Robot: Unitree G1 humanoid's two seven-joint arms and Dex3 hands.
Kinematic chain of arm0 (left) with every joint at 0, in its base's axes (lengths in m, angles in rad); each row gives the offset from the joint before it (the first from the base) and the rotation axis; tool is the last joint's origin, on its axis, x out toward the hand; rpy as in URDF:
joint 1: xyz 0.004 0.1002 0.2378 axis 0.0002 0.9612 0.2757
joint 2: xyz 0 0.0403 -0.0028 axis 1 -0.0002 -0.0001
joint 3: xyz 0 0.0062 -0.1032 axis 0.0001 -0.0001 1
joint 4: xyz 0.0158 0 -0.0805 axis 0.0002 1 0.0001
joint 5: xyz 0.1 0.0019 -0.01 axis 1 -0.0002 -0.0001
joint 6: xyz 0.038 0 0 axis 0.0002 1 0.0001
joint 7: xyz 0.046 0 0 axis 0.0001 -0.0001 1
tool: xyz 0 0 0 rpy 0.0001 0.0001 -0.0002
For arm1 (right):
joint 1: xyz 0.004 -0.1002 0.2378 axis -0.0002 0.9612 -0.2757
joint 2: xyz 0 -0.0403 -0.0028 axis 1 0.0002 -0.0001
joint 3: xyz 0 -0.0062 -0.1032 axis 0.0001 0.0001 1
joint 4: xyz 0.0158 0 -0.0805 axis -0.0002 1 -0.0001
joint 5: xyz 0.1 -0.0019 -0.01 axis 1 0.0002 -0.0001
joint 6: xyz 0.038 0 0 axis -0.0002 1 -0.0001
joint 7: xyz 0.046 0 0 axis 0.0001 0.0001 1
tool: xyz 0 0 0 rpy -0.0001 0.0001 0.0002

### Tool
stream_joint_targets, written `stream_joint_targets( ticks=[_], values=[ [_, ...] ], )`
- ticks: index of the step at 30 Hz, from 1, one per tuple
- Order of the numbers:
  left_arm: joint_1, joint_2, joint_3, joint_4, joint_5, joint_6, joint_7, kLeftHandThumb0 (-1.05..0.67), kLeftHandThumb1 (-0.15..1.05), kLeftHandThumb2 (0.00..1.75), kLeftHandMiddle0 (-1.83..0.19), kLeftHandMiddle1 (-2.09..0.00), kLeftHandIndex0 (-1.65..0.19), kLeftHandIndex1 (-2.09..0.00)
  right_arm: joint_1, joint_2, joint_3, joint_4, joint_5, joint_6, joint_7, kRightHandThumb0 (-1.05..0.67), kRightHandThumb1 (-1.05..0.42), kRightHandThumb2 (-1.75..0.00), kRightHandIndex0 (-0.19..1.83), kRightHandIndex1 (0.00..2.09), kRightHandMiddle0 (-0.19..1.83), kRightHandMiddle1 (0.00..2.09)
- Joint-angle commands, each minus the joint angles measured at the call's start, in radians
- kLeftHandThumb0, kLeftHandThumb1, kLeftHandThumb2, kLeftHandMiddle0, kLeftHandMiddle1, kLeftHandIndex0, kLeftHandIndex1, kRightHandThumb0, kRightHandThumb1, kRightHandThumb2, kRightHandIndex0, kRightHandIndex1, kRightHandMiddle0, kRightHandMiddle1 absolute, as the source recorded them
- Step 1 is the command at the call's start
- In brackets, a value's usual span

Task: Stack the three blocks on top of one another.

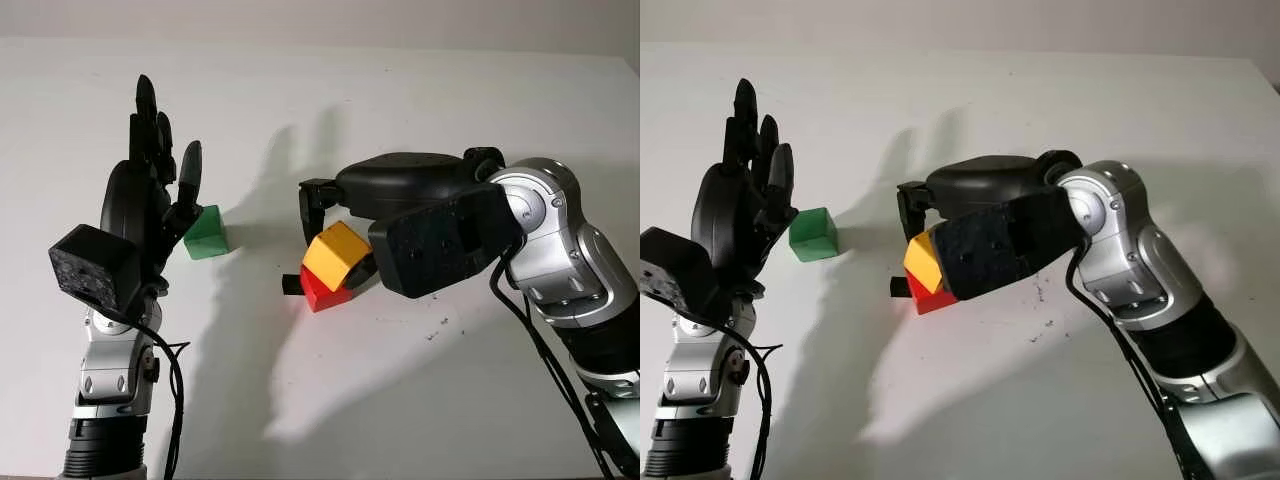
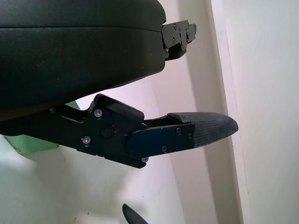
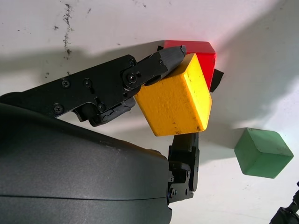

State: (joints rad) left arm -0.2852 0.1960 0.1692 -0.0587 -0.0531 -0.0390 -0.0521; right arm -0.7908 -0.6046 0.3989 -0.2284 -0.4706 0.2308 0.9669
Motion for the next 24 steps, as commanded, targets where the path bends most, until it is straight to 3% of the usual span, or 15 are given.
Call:
stream_joint_targets(
  ticks=[1,11,24],
  values=[
    [0.013,-0.005,-0.005,-0.017,0.002,-0.007,0.003,-0.73,1.05,0.56,0.16,-0.06,0.19,-0.03,0.01,-0.008,-0.002,0.006,-0.005,-0.023,-0.011,-0.42,-1.01,-0.06,0.14,0.03,0.1,1.83],
    [0.021,-0.013,-0.007,-0.024,-0.002,-0.01,0.004,-0.72,1.05,0.56,0.15,-0.06,0.18,-0.04,0.021,0.008,-0.006,0.045,0.004,-0.086,-0.046,-0.42,-1.01,-0.05,0.28,0.09,0.21,1.84],
    [0.024,-0.009,-0.011,-0.024,0.011,-0.013,0.006,-0.72,1.05,0.57,0.13,-0.06,0.18,-0.05,0.017,0.025,-0.007,0.049,0.02,-0.066,-0.037,-0.43,-1.02,-0.06,0.27,0.07,0.2,1.8]
  ],
)
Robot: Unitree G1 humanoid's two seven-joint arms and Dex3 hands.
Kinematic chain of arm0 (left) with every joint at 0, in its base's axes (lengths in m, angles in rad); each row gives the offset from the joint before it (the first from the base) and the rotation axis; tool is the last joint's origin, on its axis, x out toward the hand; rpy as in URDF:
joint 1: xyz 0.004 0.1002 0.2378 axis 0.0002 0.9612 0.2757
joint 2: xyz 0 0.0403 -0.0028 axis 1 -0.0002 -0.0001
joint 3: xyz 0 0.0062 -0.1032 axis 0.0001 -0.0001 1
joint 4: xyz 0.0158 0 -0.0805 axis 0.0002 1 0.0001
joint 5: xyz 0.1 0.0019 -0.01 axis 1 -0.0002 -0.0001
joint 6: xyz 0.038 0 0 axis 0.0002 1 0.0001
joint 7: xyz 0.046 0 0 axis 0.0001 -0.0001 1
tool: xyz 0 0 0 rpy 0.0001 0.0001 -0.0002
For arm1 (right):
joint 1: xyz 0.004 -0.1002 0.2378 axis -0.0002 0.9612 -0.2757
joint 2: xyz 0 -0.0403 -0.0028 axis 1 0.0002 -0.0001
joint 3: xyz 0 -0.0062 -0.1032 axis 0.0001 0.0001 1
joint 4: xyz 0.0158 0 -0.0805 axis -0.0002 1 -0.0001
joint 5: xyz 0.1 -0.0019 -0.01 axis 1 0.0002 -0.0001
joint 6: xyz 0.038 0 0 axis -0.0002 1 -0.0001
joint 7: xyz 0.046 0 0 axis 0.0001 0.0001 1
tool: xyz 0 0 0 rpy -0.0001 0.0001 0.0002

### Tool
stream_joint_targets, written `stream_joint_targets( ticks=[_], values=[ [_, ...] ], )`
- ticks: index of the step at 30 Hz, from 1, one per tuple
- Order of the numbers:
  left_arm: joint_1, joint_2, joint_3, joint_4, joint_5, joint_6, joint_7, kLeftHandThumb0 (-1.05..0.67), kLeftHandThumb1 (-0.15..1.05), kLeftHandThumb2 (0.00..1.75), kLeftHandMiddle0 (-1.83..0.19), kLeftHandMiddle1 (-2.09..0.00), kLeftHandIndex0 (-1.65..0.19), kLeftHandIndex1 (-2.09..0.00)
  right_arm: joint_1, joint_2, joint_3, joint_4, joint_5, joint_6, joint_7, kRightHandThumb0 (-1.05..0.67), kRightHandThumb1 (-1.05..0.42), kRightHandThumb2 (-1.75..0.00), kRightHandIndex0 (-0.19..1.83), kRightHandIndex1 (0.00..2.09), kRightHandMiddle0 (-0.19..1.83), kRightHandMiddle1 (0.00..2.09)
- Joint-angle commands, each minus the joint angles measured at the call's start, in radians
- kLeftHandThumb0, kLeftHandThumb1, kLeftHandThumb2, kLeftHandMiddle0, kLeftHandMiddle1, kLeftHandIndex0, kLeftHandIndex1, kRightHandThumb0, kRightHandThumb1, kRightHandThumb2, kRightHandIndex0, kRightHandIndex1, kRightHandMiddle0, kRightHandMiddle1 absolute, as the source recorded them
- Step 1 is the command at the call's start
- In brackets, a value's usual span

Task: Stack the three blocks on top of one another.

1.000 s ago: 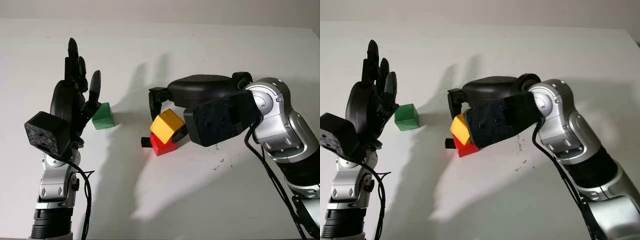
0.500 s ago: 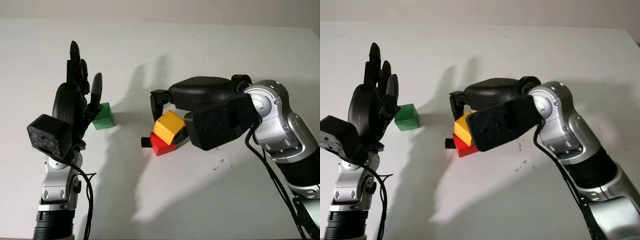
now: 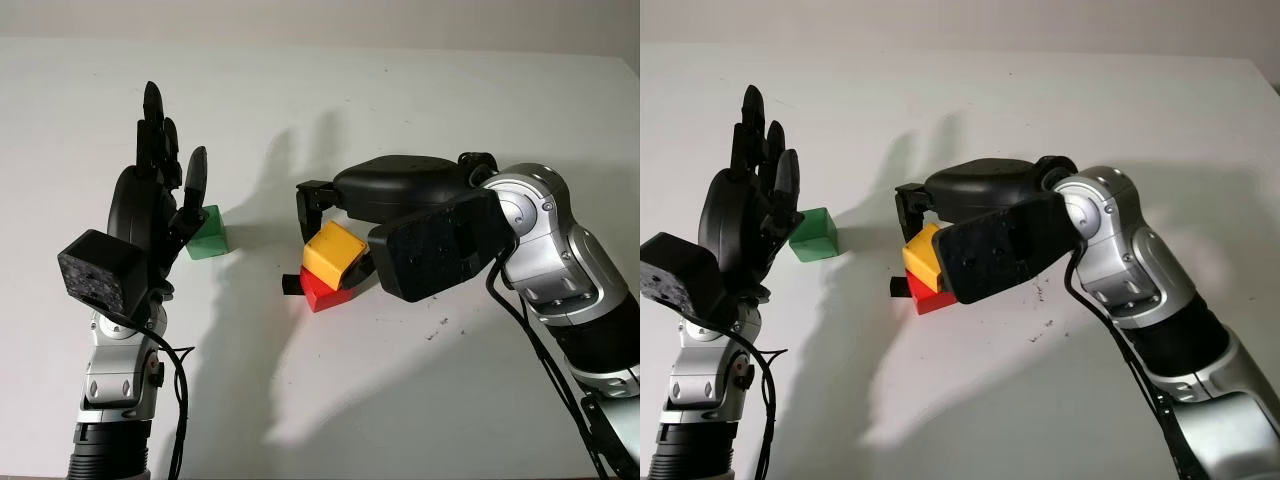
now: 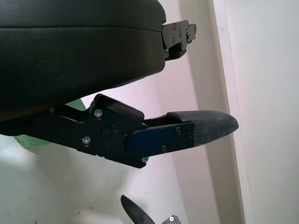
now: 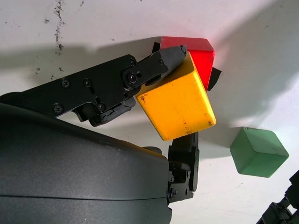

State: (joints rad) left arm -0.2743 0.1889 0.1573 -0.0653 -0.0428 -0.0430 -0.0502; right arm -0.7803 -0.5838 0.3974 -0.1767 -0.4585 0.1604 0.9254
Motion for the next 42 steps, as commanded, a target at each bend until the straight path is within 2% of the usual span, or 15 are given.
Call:
stream_joint_targets(
  ticks=[1,12,18,21,22,23,26,27,33,38,42],
  values=[
    [0.013,-0.002,0.0,-0.02,0.002,-0.006,0.005,-0.72,1.05,0.57,0.14,-0.05,0.18,-0.05,0.005,0.007,-0.005,-0.006,0.008,0.019,0.011,-0.43,-1.02,-0.06,0.25,0.06,0.19,1.8],
    [0.016,0.0,0.0,-0.022,0.0,-0.007,0.002,-0.72,1.05,0.57,0.15,-0.05,0.19,-0.05,0.008,0.014,-0.004,-0.017,0.02,0.051,0.012,-0.42,-1.02,-0.05,0.25,0.06,0.15,1.85],
    [0.019,0.001,0.0,-0.023,0.007,-0.007,0.006,-0.73,1.05,0.57,0.14,-0.06,0.18,-0.05,-0.001,0.005,0.007,-0.011,0.01,0.039,0.025,-0.44,-1.02,-0.05,0.25,0.06,0.15,1.76],
    [0.02,-0.001,0.001,-0.023,0.006,-0.013,0.007,-0.73,1.05,0.57,0.12,-0.06,0.17,-0.05,-0.006,-0.003,0.014,-0.001,0.0,0.015,0.035,-0.48,-0.99,-0.05,0.25,0.06,0.12,1.38],
    [0.021,-0.001,0.001,-0.026,0.005,-0.01,0.007,-0.73,1.05,0.57,0.12,-0.06,0.17,-0.06,-0.009,-0.005,0.015,0.004,0.0,0.005,0.042,-0.5,-0.98,-0.05,0.24,0.05,0.1,1.21],
    [0.021,-0.001,0.002,-0.028,0.005,-0.008,0.008,-0.73,1.05,0.57,0.12,-0.06,0.17,-0.06,-0.011,-0.007,0.015,0.008,0.002,-0.002,0.052,-0.52,-0.97,-0.05,0.21,0.04,0.11,0.92],
    [0.024,0.0,0.004,-0.033,0.002,-0.001,0.007,-0.73,1.05,0.57,0.12,-0.06,0.17,-0.05,-0.026,-0.03,0.026,0.022,-0.009,-0.054,0.084,-0.62,-0.91,-0.05,0.05,0.02,0.07,0.39],
    [0.025,0.002,0.005,-0.031,0.0,-0.005,0.004,-0.72,1.05,0.57,0.13,-0.05,0.18,-0.05,-0.032,-0.037,0.029,0.028,-0.01,-0.073,0.095,-0.65,-0.91,-0.05,0.0,0.01,0.06,0.31],
    [0.023,0.008,0.006,-0.031,-0.002,0.003,-0.001,-0.72,1.05,0.57,0.13,-0.05,0.18,-0.05,-0.053,-0.068,0.031,0.057,-0.003,-0.166,0.148,-0.8,-0.85,-0.04,-0.19,0.0,-0.16,0.04],
    [0.02,0.009,0.008,-0.034,-0.003,0.009,-0.001,-0.73,1.05,0.57,0.13,-0.06,0.18,-0.05,-0.051,-0.085,0.01,0.068,0.01,-0.276,0.123,-0.85,-0.84,-0.05,-0.19,0.0,-0.19,0.0],
    [0.022,0.013,0.006,-0.035,0.005,0.002,-0.002,-0.74,1.05,0.56,0.12,-0.06,0.17,-0.06,-0.063,-0.107,-0.043,0.081,0.082,-0.293,0.137,-0.88,-0.85,-0.06,-0.19,0.0,-0.19,0.0]
  ],
)
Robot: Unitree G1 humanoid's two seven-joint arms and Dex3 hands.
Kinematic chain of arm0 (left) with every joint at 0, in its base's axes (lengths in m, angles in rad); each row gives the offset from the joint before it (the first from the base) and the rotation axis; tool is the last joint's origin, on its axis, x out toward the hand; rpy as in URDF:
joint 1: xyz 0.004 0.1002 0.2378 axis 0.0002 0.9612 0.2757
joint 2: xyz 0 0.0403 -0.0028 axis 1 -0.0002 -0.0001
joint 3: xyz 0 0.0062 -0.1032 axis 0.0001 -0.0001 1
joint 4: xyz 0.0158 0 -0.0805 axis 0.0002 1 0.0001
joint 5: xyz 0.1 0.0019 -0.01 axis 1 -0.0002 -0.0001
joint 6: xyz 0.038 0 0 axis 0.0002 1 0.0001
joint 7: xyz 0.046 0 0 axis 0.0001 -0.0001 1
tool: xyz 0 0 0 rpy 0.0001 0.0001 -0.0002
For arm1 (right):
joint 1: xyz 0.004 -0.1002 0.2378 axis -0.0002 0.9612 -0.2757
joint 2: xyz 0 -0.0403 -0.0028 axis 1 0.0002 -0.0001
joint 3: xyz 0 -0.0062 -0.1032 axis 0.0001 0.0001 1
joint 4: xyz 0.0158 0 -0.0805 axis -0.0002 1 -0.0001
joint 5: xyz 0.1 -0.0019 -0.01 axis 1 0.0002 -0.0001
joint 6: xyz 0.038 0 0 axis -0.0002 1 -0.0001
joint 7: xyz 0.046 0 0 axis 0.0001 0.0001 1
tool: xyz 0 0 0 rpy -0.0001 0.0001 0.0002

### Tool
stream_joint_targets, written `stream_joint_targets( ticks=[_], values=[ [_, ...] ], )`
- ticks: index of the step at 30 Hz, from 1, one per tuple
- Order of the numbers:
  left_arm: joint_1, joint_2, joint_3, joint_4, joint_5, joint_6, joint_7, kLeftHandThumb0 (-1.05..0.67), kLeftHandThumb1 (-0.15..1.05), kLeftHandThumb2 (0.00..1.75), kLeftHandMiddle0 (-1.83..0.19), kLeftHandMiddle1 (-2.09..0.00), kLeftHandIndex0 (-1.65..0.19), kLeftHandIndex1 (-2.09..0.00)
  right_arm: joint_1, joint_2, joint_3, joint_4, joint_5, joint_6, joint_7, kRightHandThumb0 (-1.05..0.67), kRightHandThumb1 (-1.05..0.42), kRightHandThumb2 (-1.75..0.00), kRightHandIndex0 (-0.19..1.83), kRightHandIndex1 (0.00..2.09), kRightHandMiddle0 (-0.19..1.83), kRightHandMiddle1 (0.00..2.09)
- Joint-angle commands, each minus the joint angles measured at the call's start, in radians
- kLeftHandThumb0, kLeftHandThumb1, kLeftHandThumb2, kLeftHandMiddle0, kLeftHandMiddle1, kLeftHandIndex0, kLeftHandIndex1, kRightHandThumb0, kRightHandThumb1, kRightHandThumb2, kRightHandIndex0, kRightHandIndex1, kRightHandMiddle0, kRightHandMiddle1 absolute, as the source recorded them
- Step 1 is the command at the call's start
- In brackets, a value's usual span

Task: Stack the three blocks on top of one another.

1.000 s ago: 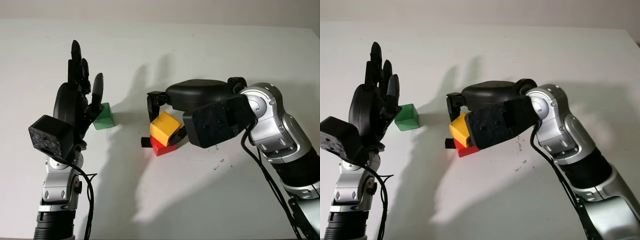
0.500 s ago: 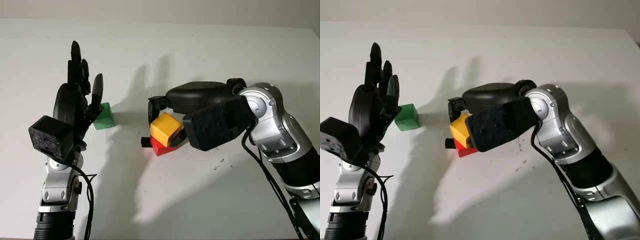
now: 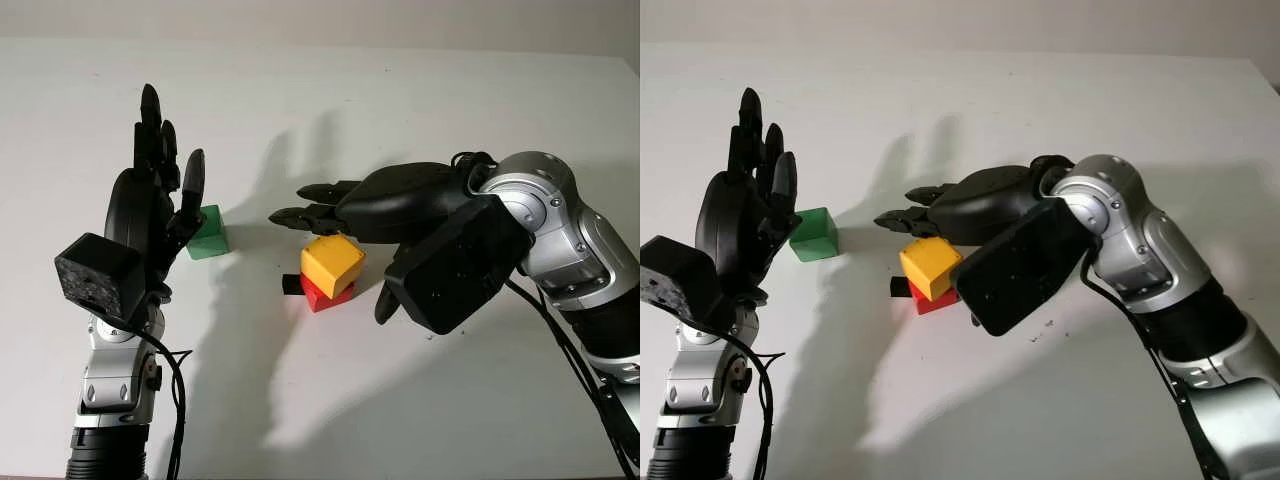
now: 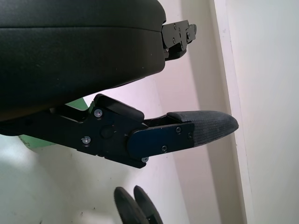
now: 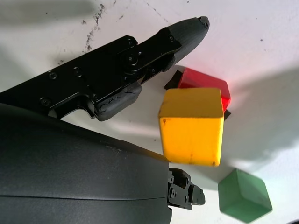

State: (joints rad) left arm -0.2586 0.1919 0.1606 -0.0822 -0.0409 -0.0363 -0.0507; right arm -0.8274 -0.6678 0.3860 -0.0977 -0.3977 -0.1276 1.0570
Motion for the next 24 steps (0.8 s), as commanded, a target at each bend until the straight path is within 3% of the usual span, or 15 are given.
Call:
stream_joint_targets(
  ticks=[1,6,11,13,18,22,24],
  values=[
    [0.009,0.011,0.004,-0.022,0.004,-0.003,-0.002,-0.73,1.05,0.56,0.12,-0.06,0.17,-0.06,-0.024,-0.028,-0.05,0.008,0.044,-0.005,0.01,-0.9,-0.86,-0.06,-0.19,0.0,-0.19,0.0],
    [0.019,0.021,0.018,-0.038,-0.006,0.019,-0.005,-0.73,1.05,0.54,0.13,-0.05,0.17,-0.06,-0.043,-0.022,-0.143,0.028,0.127,0.01,-0.042,-1.01,-1.03,-0.15,-0.19,0.0,-0.19,0.0],
    [0.022,0.043,0.031,-0.043,-0.007,0.037,-0.018,-0.74,1.05,0.52,0.13,-0.05,0.17,-0.06,0.014,0.013,-0.252,0.029,0.206,0.136,-0.162,-0.9,-1.05,-0.33,-0.19,0.0,-0.19,0.0],
    [0.025,0.056,0.033,-0.046,0.001,0.045,-0.018,-0.76,1.05,0.51,0.12,-0.06,0.16,-0.06,0.038,0.029,-0.281,0.058,0.216,0.145,-0.23,-0.87,-1.05,-0.47,-0.19,0.0,-0.19,0.0],
    [0.034,0.075,0.045,-0.054,0.033,0.057,-0.003,-0.77,1.05,0.47,0.07,-0.07,0.11,-0.08,0.098,0.069,-0.324,0.131,0.236,0.133,-0.373,-0.89,-1.05,-0.59,-0.19,0.0,-0.19,0.0],
    [0.05,0.144,0.049,-0.043,0.125,0.007,-0.002,-0.73,1.05,0.49,0.01,-0.09,0.05,-0.11,0.198,0.111,-0.376,0.126,0.295,0.238,-0.445,-0.83,-1.05,-0.67,-0.19,0.0,-0.19,0.0],
    [0.056,0.184,0.055,-0.045,0.176,-0.001,0.004,-0.72,1.05,0.5,-0.12,-0.12,-0.02,-0.13,0.244,0.154,-0.419,0.098,0.37,0.343,-0.471,-0.82,-1.05,-0.67,-0.19,0.0,-0.19,0.0]
  ],
)
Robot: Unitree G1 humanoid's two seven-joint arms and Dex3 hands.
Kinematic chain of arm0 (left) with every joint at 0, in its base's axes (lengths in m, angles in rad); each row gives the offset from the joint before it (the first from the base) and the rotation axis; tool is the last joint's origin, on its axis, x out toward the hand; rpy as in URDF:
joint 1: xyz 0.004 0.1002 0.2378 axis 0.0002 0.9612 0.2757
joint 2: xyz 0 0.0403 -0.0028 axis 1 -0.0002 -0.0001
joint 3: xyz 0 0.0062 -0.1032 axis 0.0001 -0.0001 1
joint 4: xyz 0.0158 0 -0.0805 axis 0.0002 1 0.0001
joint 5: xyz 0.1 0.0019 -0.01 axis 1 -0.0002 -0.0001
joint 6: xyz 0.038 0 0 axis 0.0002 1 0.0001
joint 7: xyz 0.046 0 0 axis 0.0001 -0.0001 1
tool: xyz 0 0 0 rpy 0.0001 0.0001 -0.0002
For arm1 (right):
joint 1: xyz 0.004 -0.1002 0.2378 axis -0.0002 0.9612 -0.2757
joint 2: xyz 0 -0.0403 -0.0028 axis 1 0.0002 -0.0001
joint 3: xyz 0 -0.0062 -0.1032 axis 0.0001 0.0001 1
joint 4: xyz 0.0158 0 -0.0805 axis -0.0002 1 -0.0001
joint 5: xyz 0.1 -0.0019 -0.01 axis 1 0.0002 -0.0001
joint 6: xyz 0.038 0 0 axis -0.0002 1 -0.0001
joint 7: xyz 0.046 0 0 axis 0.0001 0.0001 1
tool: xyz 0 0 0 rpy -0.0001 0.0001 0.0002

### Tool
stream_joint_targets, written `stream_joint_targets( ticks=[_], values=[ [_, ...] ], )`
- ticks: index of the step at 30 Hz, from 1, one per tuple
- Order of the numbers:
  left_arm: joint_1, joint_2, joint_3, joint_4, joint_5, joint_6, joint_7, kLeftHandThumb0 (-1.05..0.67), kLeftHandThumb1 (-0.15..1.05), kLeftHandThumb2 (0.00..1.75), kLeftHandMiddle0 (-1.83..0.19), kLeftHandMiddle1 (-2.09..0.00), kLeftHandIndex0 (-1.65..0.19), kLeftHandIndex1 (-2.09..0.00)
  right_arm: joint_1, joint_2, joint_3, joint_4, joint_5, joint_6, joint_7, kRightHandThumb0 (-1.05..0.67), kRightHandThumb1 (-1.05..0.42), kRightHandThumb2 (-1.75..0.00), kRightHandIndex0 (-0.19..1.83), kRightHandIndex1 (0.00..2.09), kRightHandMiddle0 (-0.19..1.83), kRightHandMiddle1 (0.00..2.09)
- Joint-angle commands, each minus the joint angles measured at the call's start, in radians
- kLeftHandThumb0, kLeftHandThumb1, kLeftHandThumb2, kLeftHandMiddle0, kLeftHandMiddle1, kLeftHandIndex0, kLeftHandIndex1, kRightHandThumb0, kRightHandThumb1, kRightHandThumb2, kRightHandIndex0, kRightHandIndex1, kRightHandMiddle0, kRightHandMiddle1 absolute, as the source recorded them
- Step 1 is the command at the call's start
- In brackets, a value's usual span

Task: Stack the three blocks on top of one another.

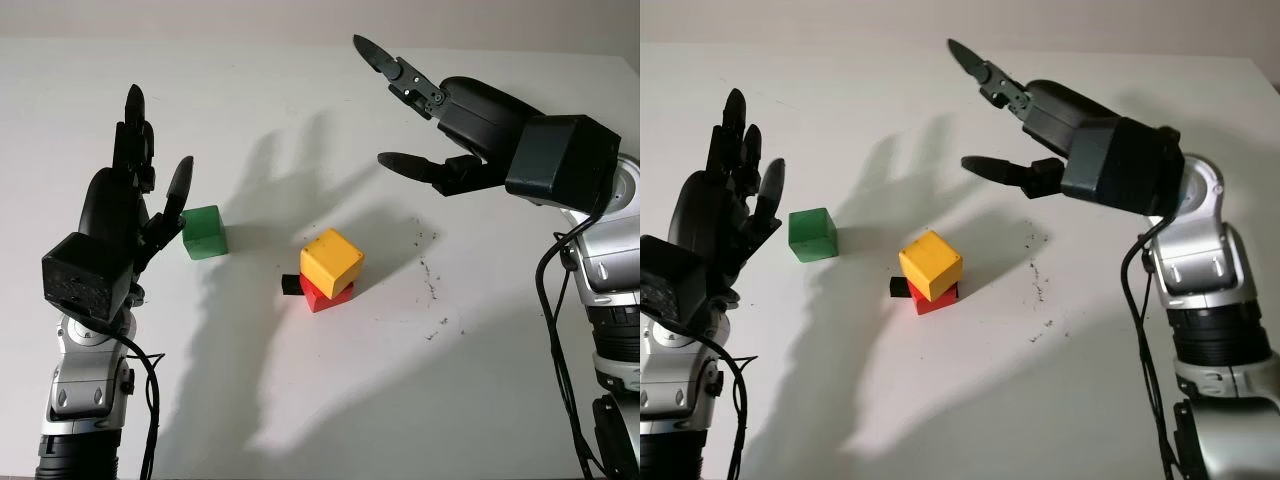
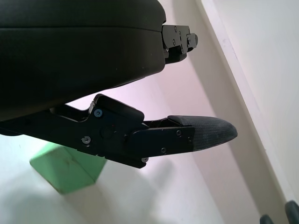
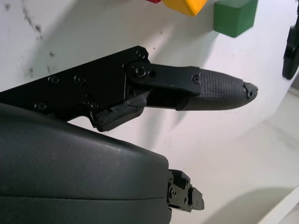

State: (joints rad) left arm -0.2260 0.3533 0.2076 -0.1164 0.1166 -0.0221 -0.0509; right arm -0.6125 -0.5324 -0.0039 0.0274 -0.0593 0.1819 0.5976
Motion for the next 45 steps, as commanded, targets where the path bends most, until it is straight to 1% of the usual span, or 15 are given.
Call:
stream_joint_targets(
  ticks=[1,2,3,5,8,10,13,17,21,24,27,30,35,40,45],
  values=[
    [0.026,0.041,0.013,-0.008,0.036,-0.03,0.005,-0.71,1.05,0.49,-0.2,-0.13,-0.07,-0.14,0.052,0.042,-0.051,-0.037,0.07,0.074,-0.027,-0.81,-1.05,-0.67,-0.19,0.0,-0.19,0.0],
    [0.028,0.054,0.016,-0.005,0.046,-0.042,0.004,-0.69,1.05,0.48,-0.28,-0.14,-0.12,-0.16,0.067,0.057,-0.064,-0.047,0.096,0.102,-0.04,-0.79,-1.05,-0.67,-0.19,0.0,-0.19,0.0],
    [0.029,0.071,0.022,-0.003,0.052,-0.052,-0.003,-0.68,1.05,0.48,-0.3,-0.14,-0.14,-0.16,0.088,0.076,-0.08,-0.057,0.12,0.13,-0.063,-0.78,-1.05,-0.67,-0.19,0.0,-0.19,0.0],
    [0.035,0.111,0.032,-0.012,0.069,-0.047,-0.023,-0.69,1.05,0.41,-0.34,-0.14,-0.22,-0.2,0.13,0.12,-0.11,-0.085,0.166,0.179,-0.112,-0.77,-1.05,-0.68,-0.19,0.0,-0.19,0.0],
    [0.051,0.182,0.035,-0.063,0.129,0.016,-0.066,-0.71,1.05,0.32,-0.29,-0.08,-0.24,-0.17,0.182,0.203,-0.158,-0.148,0.258,0.269,-0.19,-0.77,-1.05,-0.74,-0.19,0.0,-0.19,0.0],
    [0.057,0.234,0.031,-0.085,0.169,0.026,-0.099,-0.7,1.05,0.28,-0.25,-0.06,-0.23,-0.14,0.215,0.245,-0.174,-0.201,0.309,0.312,-0.231,-0.8,-1.05,-0.78,-0.19,0.0,-0.19,0.0],
    [0.055,0.294,0.023,-0.096,0.205,0.039,-0.153,-0.72,1.05,0.24,-0.19,-0.04,-0.24,-0.12,0.26,0.278,-0.173,-0.253,0.341,0.323,-0.269,-0.84,-1.05,-0.8,-0.19,0.0,-0.19,0.0],
    [0.041,0.357,0.009,-0.107,0.244,0.087,-0.23,-0.73,1.04,0.11,-0.11,-0.04,-0.27,-0.09,0.306,0.302,-0.173,-0.273,0.347,0.287,-0.302,-0.85,-1.05,-0.79,-0.19,0.0,-0.19,0.0],
    [0.016,0.424,-0.035,-0.104,0.316,0.123,-0.298,-0.79,1.04,0.07,-0.07,-0.03,-0.28,-0.08,0.332,0.307,-0.189,-0.299,0.37,0.315,-0.335,-0.83,-1.05,-0.79,-0.19,0.0,-0.19,0.0],
    [-0.005,0.447,-0.065,-0.093,0.344,0.136,-0.33,-0.81,1.01,0.05,-0.04,-0.03,-0.28,-0.07,0.347,0.302,-0.193,-0.311,0.384,0.325,-0.343,-0.83,-1.05,-0.79,-0.19,0.0,-0.19,0.0],
    [-0.024,0.465,-0.106,-0.059,0.387,0.107,-0.329,-0.84,1.02,0.06,-0.02,-0.04,-0.28,-0.06,0.358,0.295,-0.197,-0.316,0.391,0.321,-0.344,-0.83,-1.05,-0.78,-0.19,0.0,-0.19,0.0],
    [-0.045,0.462,-0.14,-0.021,0.405,0.075,-0.325,-0.89,1.03,0.06,-0.01,-0.04,-0.28,-0.06,0.363,0.292,-0.199,-0.33,0.396,0.333,-0.349,-0.82,-1.05,-0.78,-0.19,0.0,-0.19,0.0],
    [-0.064,0.439,-0.189,-0.015,0.421,0.107,-0.347,-0.84,1.02,0.05,0.04,-0.04,-0.25,-0.04,0.372,0.292,-0.196,-0.363,0.4,0.361,-0.365,-0.82,-1.05,-0.77,-0.19,0.0,-0.19,0.0],
    [-0.052,0.435,-0.231,-0.014,0.445,0.096,-0.346,-0.83,1.04,0.06,0.1,-0.03,-0.14,0.0,0.376,0.285,-0.186,-0.356,0.398,0.359,-0.349,-0.8,-1.05,-0.79,-0.19,0.0,-0.19,0.0],
    [-0.062,0.431,-0.29,-0.004,0.564,0.082,-0.298,-0.83,1.04,0.06,0.12,-0.04,-0.11,-0.01,0.377,0.293,-0.175,-0.351,0.39,0.355,-0.35,-0.79,-1.05,-0.81,-0.19,0.0,-0.19,0.0]
  ],
)
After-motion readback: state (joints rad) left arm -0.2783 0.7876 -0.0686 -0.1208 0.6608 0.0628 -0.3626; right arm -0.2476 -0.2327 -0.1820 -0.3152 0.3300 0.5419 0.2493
